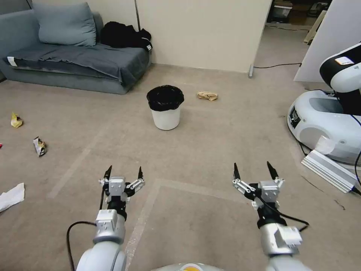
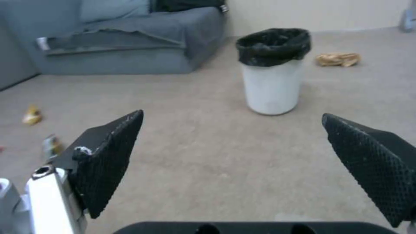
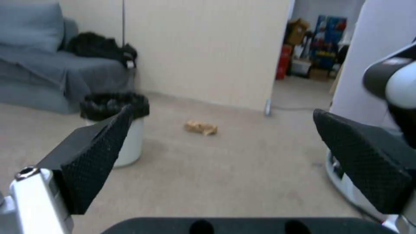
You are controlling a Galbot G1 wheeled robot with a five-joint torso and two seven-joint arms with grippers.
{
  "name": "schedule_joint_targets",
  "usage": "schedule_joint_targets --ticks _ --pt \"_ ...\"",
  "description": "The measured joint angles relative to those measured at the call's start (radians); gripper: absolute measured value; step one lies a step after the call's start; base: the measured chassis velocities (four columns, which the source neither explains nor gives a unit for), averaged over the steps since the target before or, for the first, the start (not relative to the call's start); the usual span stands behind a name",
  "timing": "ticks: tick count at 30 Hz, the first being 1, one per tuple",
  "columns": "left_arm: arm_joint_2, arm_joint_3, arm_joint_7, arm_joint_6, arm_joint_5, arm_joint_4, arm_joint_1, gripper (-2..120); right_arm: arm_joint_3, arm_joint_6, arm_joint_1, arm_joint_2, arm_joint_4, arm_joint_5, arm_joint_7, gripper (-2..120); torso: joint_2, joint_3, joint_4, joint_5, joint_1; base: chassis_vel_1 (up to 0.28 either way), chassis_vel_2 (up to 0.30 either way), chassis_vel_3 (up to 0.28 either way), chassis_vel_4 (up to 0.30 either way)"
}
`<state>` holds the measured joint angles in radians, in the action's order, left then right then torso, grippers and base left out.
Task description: Pick up the trash bin, then pick up the garbage from the floor and place it into the trash bin.
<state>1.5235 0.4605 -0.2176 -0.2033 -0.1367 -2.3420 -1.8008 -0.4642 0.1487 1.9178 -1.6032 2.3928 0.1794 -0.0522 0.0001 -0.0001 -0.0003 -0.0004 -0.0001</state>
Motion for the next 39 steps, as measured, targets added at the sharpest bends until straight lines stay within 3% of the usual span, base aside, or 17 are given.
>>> schedule_joint_targets --ticks 3,6,27,39 --pt "0.008 -0.032 -0.077 -0.07 -0.048 -0.118 -0.087 100 0.016 0.019 0.023 -0.005 0.024 -0.005 -0.003 100 0.0 0.0 0.0005 0.0005 0.0 0.0 0.0 0.0 0.0" --pt "0.003 -0.051 -0.103 -0.088 -0.067 -0.145 -0.112 100 0.017 0.02 0.024 -0.005 0.024 -0.005 -0.002 100 0.0 0.0 0.0005 0.0006 0.0 0.0 0.0 0.0 0.0" --pt "-0.003 -0.054 -0.103 -0.089 -0.077 -0.136 -0.111 100 0.013 0.02 0.021 -0.007 0.015 -0.006 0.016 100 0.0 0.0 0.0003 0.0004 0.0 0.0 0.0 0.0 0.0" --pt "-0.003 -0.064 -0.089 -0.082 -0.096 -0.13 -0.112 100 0.011 0.02 0.018 -0.006 0.01 -0.009 0.018 100 0.0 0.0 0.0003 0.0006 0.0 -0.134 0.144 0.143 -0.138"
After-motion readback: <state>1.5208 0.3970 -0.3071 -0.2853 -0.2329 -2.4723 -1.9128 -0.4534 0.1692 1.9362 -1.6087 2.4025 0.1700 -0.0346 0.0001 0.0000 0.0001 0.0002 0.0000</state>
